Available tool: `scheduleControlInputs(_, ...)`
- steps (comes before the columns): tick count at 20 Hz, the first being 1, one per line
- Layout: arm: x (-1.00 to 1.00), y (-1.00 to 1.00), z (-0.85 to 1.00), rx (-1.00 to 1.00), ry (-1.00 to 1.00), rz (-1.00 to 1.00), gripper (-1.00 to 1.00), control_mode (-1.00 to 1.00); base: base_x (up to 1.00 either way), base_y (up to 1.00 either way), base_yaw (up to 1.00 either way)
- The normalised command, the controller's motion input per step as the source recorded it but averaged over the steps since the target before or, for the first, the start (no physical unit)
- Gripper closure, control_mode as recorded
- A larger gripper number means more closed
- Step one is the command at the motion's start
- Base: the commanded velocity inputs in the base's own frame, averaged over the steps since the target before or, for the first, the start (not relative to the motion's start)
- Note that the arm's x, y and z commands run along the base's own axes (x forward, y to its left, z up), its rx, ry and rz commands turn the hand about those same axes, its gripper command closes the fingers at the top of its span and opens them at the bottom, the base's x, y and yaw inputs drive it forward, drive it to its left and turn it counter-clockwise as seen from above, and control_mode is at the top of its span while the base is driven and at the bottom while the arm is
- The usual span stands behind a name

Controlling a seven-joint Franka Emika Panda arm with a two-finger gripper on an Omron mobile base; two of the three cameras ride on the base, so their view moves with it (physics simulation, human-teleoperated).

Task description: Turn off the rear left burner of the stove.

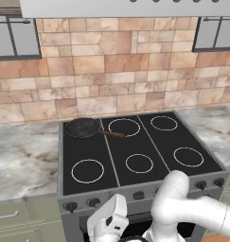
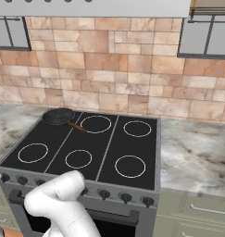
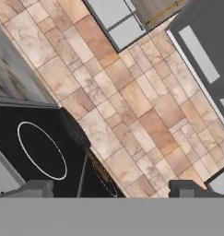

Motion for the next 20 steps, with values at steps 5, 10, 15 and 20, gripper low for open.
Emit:
scheduleControlInputs(5,0.00,0.10,-0.02,0.05,-0.17,0.00,-1.00,-1.00,0.00,0.00,0.00)
scheduleControlInputs(10,0.00,0.01,0.00,0.05,-0.11,0.00,-1.00,-1.00,0.00,0.00,0.00)
scheduleControlInputs(15,-0.05,0.00,-0.07,0.07,-0.10,0.00,-1.00,-1.00,0.00,0.00,0.00)
scheduleControlInputs(20,0.00,0.00,-0.22,0.08,-0.03,0.00,-1.00,-1.00,0.00,0.00,0.00)
